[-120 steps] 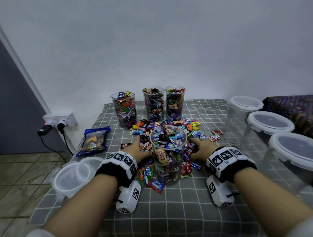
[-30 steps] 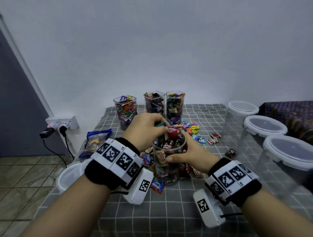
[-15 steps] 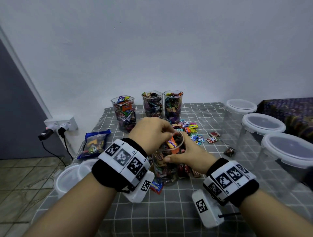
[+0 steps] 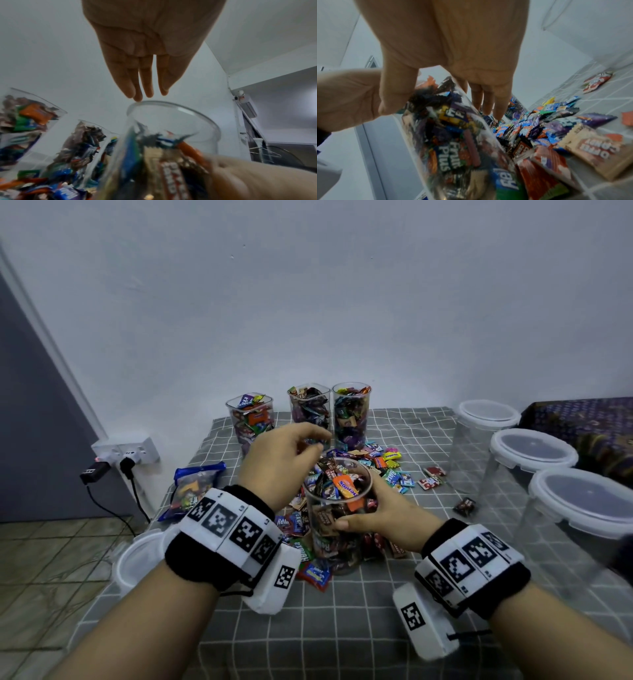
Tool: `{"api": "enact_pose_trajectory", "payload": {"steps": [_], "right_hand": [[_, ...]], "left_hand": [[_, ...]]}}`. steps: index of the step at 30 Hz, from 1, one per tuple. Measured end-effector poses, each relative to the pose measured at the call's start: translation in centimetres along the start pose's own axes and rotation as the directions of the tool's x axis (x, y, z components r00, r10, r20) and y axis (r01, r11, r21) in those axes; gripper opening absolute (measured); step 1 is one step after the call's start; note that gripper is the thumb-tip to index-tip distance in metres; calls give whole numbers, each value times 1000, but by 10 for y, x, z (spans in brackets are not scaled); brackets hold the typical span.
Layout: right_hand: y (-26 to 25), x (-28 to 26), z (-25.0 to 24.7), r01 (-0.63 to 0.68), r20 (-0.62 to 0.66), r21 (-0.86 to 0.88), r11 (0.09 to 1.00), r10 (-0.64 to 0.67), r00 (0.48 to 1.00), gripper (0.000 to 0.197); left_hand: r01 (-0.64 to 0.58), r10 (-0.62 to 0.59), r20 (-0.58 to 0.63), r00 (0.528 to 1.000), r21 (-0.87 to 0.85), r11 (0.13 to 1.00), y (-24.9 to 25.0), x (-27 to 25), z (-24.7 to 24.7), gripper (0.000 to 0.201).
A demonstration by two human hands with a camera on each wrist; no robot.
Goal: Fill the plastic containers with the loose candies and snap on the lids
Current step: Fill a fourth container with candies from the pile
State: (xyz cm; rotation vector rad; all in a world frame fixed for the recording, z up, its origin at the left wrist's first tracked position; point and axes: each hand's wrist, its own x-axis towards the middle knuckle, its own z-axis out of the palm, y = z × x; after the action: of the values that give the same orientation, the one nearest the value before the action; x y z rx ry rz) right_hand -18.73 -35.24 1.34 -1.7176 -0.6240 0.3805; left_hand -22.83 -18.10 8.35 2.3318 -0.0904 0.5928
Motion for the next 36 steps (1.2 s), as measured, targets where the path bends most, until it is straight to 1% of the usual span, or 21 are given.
{"api": "enact_pose_trajectory", "payload": {"steps": [1, 3, 5, 7, 8, 10, 11, 12, 14, 16, 18, 20, 23, 24, 26, 29, 31, 33, 36], "right_hand": [[-1, 0, -2, -5, 15, -55, 998, 5, 1000, 75], [-4, 0, -8, -19, 33, -247, 969, 28, 999, 75], [-3, 2, -17, -60, 50, -475, 878, 95, 994, 81], [0, 6, -25, -133, 29, -679, 722, 207, 978, 86], [3, 8, -27, -157, -4, -767, 623, 240, 971, 86], [6, 9, -29, -171, -76, -895, 413, 237, 969, 80], [7, 9, -29, -179, -105, -924, 339, 226, 969, 78], [10, 10, -29, -190, -124, -936, 296, 226, 966, 77], [15, 12, -28, -212, -140, -935, 283, 256, 957, 79], [22, 16, -28, -227, -144, -927, 299, 277, 950, 78], [24, 18, -28, -232, -139, -921, 314, 293, 946, 75], [24, 20, -27, -230, -116, -916, 328, 331, 936, 72], [24, 21, -25, -227, -79, -911, 345, 393, 916, 74], [25, 21, -25, -227, -71, -910, 346, 410, 910, 76], [28, 22, -24, -229, -57, -909, 348, 439, 897, 80], [31, 24, -22, -222, -36, -911, 348, 470, 882, 85], [32, 25, -20, -208, -34, -925, 317, 478, 878, 85], [31, 26, -19, -203, -39, -932, 300, 476, 879, 80], [27, 26, -17, -209, -47, -928, 308, 461, 886, 68]], "left_hand": [[25, -25, -12, 1000, -3, 1000, -4, 1, -3, 23], [77, -77, -23, 997, 14, 997, -15, 2, -6, 30], [132, -133, 1, 991, 108, 985, -28, 3, -7, 36], [185, -202, 58, 978, 222, 957, -42, 4, -5, 38], [214, -243, 81, 967, 266, 940, -47, 4, -3, 37], [272, -334, 124, 934, 356, 894, -56, 1, 4, 37], [289, -374, 152, 915, 401, 870, -59, 0, 8, 39], [294, -406, 183, 895, 441, 848, -61, 0, 12, 40], [281, -450, 227, 864, 525, 803, -64, -1, 21, 39], [256, -473, 243, 847, 595, 762, -69, -1, 29, 38], [253, -498, 249, 831, 628, 736, -75, -2, 36, 39], [240, -521, 289, 803, 644, 726, -80, -4, 44, 44], [192, -549, 388, 740, 661, 726, -85, -3, 50, 59], [167, -551, 416, 723, 669, 724, -85, -3, 51, 61], [122, -546, 463, 698, 674, 729, -85, -3, 51, 59], [102, -530, 505, 682, 652, 752, -83, -4, 50, 50], [99, -522, 521, 675, 637, 764, -79, -5, 48, 45], [93, -512, 513, 689, 637, 765, -76, -5, 48, 41], [70, -497, 480, 723, 664, 745, -74, -4, 51, 34]]}}
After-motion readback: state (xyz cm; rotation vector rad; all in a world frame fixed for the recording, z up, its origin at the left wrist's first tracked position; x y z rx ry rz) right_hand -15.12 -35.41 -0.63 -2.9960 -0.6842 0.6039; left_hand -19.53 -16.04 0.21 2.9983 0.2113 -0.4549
